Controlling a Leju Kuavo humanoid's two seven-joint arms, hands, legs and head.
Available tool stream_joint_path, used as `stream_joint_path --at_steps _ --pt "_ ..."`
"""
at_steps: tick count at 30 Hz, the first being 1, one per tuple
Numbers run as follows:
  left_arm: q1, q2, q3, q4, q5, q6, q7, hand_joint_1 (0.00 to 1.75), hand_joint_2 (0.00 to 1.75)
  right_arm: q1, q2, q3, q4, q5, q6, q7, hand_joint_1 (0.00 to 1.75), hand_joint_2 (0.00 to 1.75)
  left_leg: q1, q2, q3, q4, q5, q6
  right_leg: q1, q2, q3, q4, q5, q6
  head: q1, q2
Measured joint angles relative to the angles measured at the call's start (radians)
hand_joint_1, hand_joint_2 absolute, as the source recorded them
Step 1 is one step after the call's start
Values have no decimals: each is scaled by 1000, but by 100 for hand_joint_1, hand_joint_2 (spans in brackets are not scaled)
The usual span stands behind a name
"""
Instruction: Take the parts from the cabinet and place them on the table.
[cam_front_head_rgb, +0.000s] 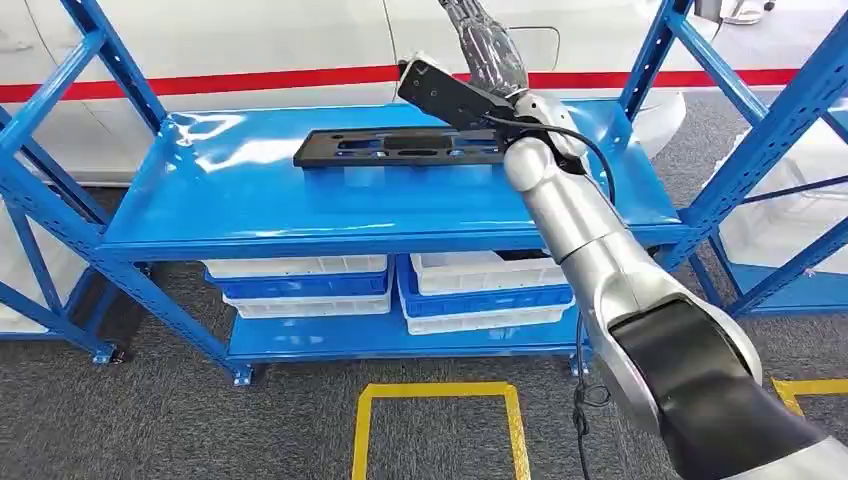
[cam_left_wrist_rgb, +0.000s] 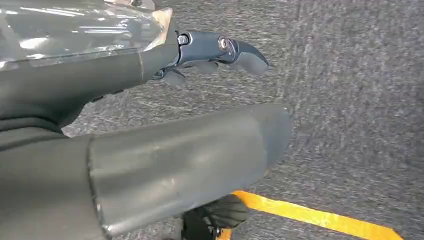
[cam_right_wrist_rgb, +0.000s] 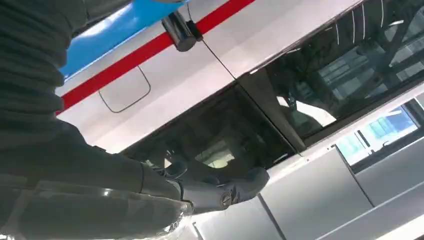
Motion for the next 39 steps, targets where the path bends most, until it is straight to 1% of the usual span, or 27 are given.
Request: stream_joint_path --at_steps 1,2,4,6,7,10,11,12,13,15,16,17,18,21,22,23,25,26,27,28,30,31,32,33,35,37,39 --pt "0 2 0 1 -1 0 0 0 0 0 0 0 0 -1 0 2 0 175 -6 0 8 -30 -28 6 6 1 5 3 -6 7 0 0" --pt "-1 2 0 1 -1 0 0 0 0 -3 0 1 0 -3 1 5 0 175 -8 0 10 -24 -50 15 6 3 3 -3 -11 15 0 0" --pt "3 2 2 1 -1 0 0 0 0 -2 0 3 0 -6 4 9 0 175 -12 -2 22 -36 -36 34 15 3 13 13 -2 33 2 0" --pt "3 2 3 2 -3 0 0 0 0 -3 -3 3 -1 -8 4 12 0 175 -12 -2 52 -43 -32 49 10 1 4 34 -21 38 3 0" --pt "3 1 3 2 -7 0 0 0 0 -6 -6 3 -1 -8 4 12 0 175 -13 -3 57 -43 -36 55 10 0 -25 91 -33 34 2 0" --pt "3 3 4 2 -11 0 0 0 0 4 -14 3 -1 -10 4 15 0 175 -16 -5 67 -42 -51 64 13 0 -178 320 -112 18 3 0" --pt "4 1 4 2 -12 0 0 0 0 9 -18 3 -1 -10 4 15 0 175 -18 -9 74 -42 -58 64 13 0 -205 338 -115 23 2 0" --pt "5 0 4 2 -13 0 0 0 0 12 -20 3 -1 -10 3 15 0 175 -20 -11 81 -42 -64 64 13 0 -207 309 -96 32 3 0" --pt "6 -1 4 2 -16 0 0 0 0 13 -24 3 -1 -10 3 15 0 175 -21 -14 92 -41 -73 62 14 0 -186 232 -54 36 3 0" --pt "5 -2 4 2 -21 -1 1 0 0 12 -30 3 -1 -12 1 15 0 175 -22 -14 115 -41 -91 55 14 -2 -120 42 57 53 3 0" --pt "4 -2 4 2 -21 -2 1 0 0 14 -32 3 0 -13 1 14 0 175 -27 -14 123 -37 -100 49 17 -7 -114 3 86 47 2 0" --pt "3 -2 4 2 -22 -2 2 0 0 12 -34 4 0 -14 0 13 0 175 -28 -15 122 -39 -107 44 21 -8 -106 4 61 22 3 0" --pt "3 -2 4 2 -22 -2 3 0 0 13 -34 3 0 -14 0 13 0 175 -28 -14 121 -41 -113 38 22 -6 -97 5 76 15 1 0" --pt "2 0 3 2 -28 -2 5 0 0 12 -39 3 -3 -14 -3 13 0 175 -25 -13 120 -15 -120 28 9 -2 -78 0 72 -4 2 0" --pt "1 -4 3 2 -34 -3 5 0 0 9 -39 3 -6 -14 -4 13 0 175 -22 -9 100 23 -123 22 10 -1 -70 -1 66 -13 0 0" --pt "-1 -4 3 2 -36 -3 5 0 0 7 -39 3 -6 -14 -5 13 0 175 -18 -6 60 91 -144 14 10 -1 -65 0 62 -20 -2 0" --pt "-1 -4 3 2 -43 -4 12 0 0 13 -42 3 -6 -10 -10 18 0 175 -12 -6 -40 231 -198 2 11 1 -54 0 49 -22 -2 0" --pt "-1 -5 3 2 -48 -7 14 0 0 20 -45 3 -9 -9 -11 20 0 175 -11 -6 -74 263 -209 -1 11 2 -47 0 42 -20 -2 0" --pt "-1 -6 2 2 -53 -9 16 0 0 28 -50 3 -13 -8 -11 23 0 175 -11 -5 -88 254 -194 -1 11 2 -39 0 35 -19 -2 0" --pt "-1 -6 2 2 -54 -11 18 0 0 34 -52 3 -18 -8 -11 24 0 175 -11 -4 -81 208 -153 1 11 2 -29 0 27 -18 -2 0" --pt "-2 -5 2 2 -55 -11 19 0 0 36 -55 3 -28 -8 -11 25 0 175 -13 -4 -20 40 -31 16 12 4 -6 -1 12 -13 -2 0" --pt "-2 -4 2 2 -55 -11 19 0 0 36 -58 3 -32 -8 -11 25 0 175 -17 -3 4 -29 13 29 11 4 1 -3 4 -11 -1 0" --pt "-4 -2 2 2 -56 -12 20 0 0 35 -60 3 -32 -8 -12 25 0 175 -22 -3 8 -30 -33 35 17 8 4 -2 -2 -2 -1 0" --pt "-6 -3 2 1 -58 -12 21 0 0 36 -61 3 -37 -8 -13 26 0 175 -25 -3 12 -31 -34 38 16 8 4 -8 -8 6 -1 0" --pt "-6 -3 2 1 -58 -12 21 0 0 42 -65 2 -42 -8 -13 28 0 175 -29 -3 27 -44 -27 57 23 8 17 8 3 20 1 0" --pt "-9 -5 2 1 -57 -12 21 0 0 41 -72 0 -50 -8 -14 28 0 175 -24 -3 60 -54 -23 66 20 4 -5 52 -21 27 2 0" --pt "-16 -5 2 1 -58 -12 21 0 0 39 -74 0 -50 -8 -14 28 0 175 -24 -3 64 -54 -30 73 16 4 -94 194 -53 27 2 0"
